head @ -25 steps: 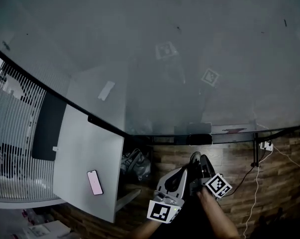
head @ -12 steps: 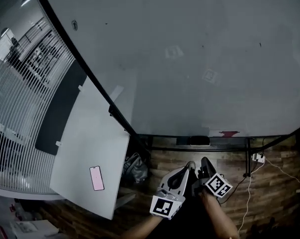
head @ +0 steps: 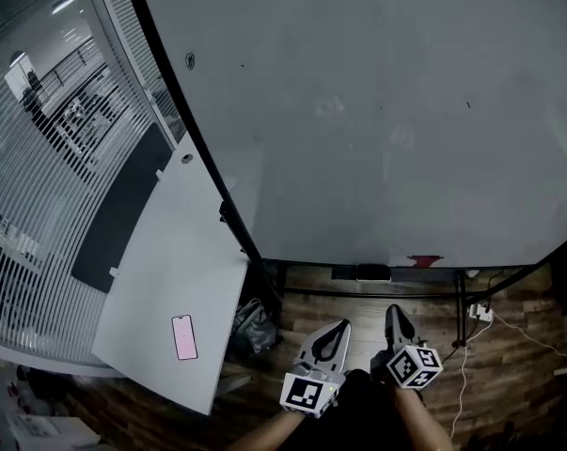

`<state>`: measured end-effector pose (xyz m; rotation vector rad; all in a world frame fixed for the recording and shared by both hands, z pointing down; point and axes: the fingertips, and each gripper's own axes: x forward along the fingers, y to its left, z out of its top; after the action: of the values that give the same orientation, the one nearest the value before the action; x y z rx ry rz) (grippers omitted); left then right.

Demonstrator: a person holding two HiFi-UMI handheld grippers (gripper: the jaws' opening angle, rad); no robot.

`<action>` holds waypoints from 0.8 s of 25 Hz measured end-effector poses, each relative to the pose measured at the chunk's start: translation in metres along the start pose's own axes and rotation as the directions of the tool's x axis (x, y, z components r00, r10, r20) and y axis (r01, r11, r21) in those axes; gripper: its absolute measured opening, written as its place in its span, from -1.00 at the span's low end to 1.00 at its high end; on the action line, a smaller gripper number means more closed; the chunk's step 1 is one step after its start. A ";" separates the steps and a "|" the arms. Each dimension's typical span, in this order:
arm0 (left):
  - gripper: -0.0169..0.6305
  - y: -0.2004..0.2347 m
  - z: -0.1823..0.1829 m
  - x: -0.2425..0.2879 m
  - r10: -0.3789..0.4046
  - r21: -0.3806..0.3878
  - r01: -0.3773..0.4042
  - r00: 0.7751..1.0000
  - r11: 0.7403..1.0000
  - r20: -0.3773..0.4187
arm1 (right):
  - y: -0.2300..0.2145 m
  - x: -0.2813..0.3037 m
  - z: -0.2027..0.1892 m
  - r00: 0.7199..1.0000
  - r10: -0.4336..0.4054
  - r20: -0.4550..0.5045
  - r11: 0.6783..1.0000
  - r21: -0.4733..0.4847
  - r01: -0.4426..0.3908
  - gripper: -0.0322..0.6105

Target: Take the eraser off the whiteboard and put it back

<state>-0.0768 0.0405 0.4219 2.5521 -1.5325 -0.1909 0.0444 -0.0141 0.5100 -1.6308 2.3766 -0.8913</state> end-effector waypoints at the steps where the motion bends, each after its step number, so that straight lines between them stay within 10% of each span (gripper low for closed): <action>1: -0.93 -0.002 0.002 -0.001 0.002 0.003 -0.002 1.000 1.000 0.006 | 0.005 -0.006 0.005 1.000 0.010 0.010 0.999 -0.043 -0.009 -0.86; 20: -0.92 -0.034 0.011 -0.006 0.055 0.055 -0.056 0.998 0.997 0.017 | 0.010 -0.081 0.042 0.994 0.098 0.044 0.964 -0.250 -0.084 -0.86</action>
<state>-0.0523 0.0613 0.4049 2.5519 -1.6343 -0.1648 0.0865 0.0435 0.4525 -1.5859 2.5861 -0.5415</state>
